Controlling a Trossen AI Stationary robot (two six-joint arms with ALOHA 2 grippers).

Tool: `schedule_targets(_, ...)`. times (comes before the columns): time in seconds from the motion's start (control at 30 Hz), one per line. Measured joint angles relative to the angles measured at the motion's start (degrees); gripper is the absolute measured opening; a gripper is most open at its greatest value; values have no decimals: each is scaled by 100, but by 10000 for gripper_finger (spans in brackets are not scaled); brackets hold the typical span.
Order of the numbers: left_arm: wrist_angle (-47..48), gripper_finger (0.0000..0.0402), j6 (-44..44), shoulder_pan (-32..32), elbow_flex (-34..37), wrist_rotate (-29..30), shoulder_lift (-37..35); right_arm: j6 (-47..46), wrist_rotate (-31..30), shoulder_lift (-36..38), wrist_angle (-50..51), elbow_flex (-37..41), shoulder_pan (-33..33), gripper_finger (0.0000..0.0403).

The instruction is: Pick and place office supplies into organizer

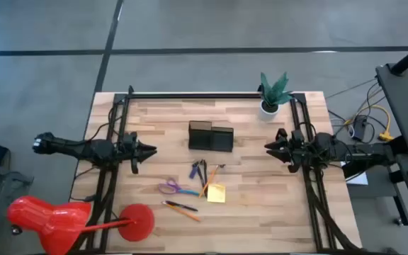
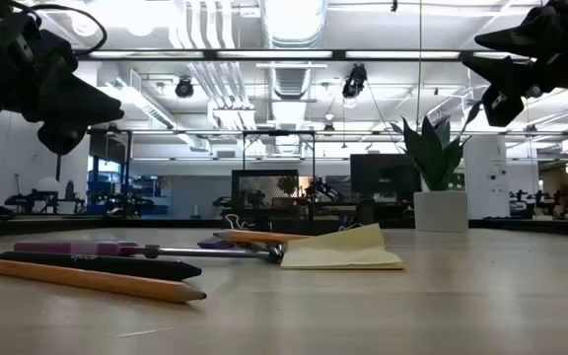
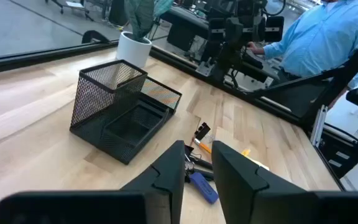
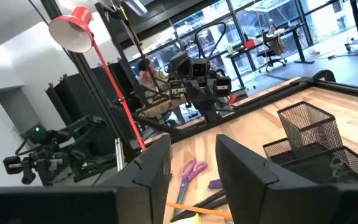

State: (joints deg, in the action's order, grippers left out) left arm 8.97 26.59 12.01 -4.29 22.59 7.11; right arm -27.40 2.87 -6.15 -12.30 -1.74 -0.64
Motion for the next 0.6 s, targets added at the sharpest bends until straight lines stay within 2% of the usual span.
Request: schedule_targets(0.6, 0, 66, 0, 0, 0, -2, 0, 0, 1, 0, 0, 0, -1, 119)
